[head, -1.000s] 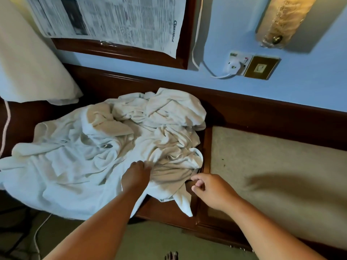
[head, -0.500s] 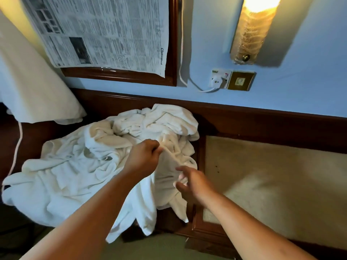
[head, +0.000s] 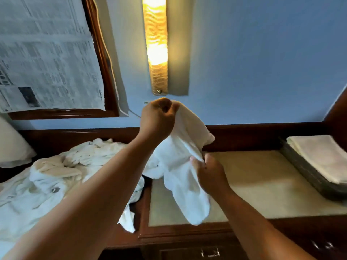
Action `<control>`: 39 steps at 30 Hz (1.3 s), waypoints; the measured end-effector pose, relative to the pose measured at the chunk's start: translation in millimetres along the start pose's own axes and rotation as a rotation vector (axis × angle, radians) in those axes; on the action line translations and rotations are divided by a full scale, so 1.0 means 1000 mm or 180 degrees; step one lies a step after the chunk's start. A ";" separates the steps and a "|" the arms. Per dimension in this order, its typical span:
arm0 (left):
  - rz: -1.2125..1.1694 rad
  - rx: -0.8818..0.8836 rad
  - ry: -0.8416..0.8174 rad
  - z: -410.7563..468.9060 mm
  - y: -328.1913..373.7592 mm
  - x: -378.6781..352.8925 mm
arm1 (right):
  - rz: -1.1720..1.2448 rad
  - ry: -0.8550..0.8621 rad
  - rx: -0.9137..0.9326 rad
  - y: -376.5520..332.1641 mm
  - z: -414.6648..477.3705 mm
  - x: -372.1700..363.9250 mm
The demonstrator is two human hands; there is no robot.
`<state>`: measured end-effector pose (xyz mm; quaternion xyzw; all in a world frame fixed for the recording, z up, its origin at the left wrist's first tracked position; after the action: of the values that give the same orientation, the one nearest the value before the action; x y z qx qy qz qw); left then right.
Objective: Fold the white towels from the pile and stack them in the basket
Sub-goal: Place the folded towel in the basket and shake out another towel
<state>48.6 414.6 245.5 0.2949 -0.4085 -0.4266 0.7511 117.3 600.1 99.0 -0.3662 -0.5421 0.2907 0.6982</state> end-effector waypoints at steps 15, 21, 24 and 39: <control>-0.1979 -0.0150 -0.2368 -0.178 0.147 -0.175 | 0.1230 0.0982 -0.0502 0.007 -0.021 0.297; -0.1079 -0.0664 -0.0941 -0.144 0.174 -0.144 | 0.1795 0.0717 -0.0483 -0.016 -0.022 0.300; -0.1297 -0.0926 -0.0498 -0.126 0.189 -0.120 | 0.2046 0.0765 -0.0565 -0.027 -0.022 0.303; -0.1130 -0.2402 -0.0539 -0.068 0.266 -0.091 | 0.1878 0.0284 -0.0707 -0.072 0.020 0.306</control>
<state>186.5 623.7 389.3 0.0289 -0.2269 -0.6916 0.6851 172.7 809.7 327.6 -0.5941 -0.4098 0.4033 0.5625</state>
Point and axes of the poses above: each hand's wrist, its own z-axis towards the middle knuckle, its own x-axis out of the back of the hand, y = z × x, the point moved 10 cm from there along z, towards the middle knuckle, and after that the axes turned 5 degrees about -z, right-handed, at the moved point
